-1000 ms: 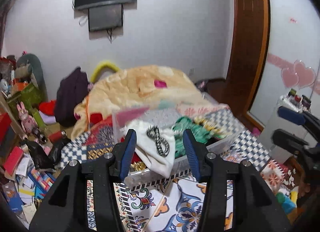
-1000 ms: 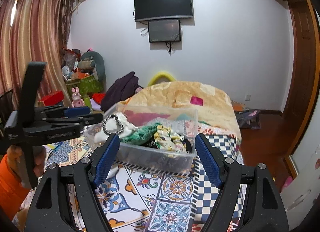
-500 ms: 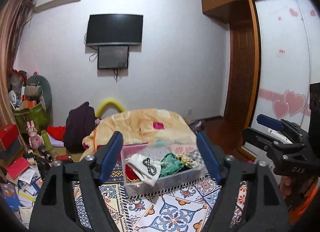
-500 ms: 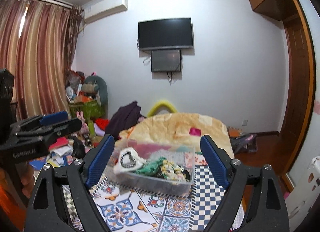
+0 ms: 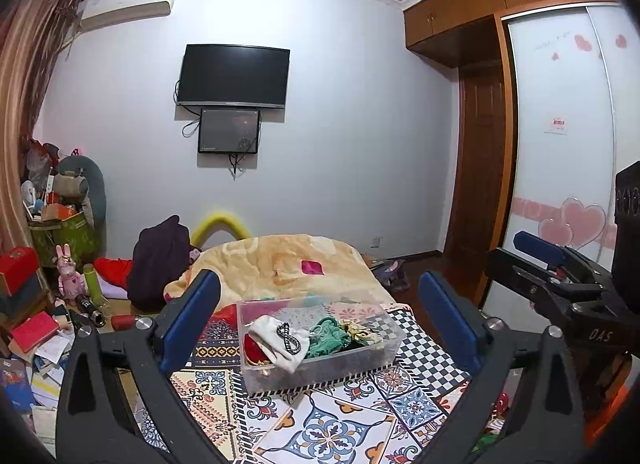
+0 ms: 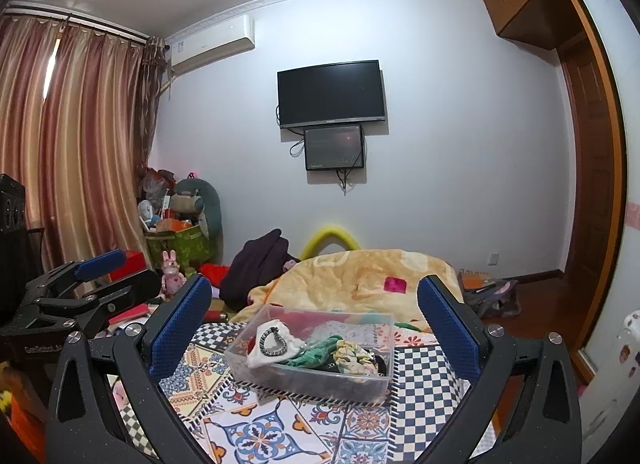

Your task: Organize soft objects

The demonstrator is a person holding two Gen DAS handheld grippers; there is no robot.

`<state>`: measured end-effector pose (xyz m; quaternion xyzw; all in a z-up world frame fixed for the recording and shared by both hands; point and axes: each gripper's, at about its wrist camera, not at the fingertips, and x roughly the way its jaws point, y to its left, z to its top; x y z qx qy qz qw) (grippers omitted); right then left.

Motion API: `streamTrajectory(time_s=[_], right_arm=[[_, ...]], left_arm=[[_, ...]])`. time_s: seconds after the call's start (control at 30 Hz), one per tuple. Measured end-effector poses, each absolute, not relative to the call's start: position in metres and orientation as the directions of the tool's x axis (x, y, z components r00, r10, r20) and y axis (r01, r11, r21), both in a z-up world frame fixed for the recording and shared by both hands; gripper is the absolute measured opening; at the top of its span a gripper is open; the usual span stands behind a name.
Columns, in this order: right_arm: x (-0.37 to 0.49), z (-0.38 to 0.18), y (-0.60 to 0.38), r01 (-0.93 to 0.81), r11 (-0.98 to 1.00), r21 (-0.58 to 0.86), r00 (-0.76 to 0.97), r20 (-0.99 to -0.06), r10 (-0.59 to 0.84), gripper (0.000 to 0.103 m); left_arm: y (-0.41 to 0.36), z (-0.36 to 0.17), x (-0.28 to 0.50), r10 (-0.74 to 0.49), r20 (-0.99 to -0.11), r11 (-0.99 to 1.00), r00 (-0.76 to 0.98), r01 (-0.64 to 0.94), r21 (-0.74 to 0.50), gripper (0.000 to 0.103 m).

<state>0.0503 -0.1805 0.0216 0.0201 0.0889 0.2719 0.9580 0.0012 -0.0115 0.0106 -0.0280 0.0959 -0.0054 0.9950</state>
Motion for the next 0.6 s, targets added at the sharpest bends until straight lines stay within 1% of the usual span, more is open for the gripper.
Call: streamTrajectory(time_s=[0.6], right_arm=[[0.0463,0.0225,-0.1855,-0.518,0.850,0.090,0.837,-0.149,0.526,0.103]], left_arm=[[-0.0121,0.0104,-0.0004,-0.014,-0.190,0.998,0.982,0.003,-0.058,0.102]])
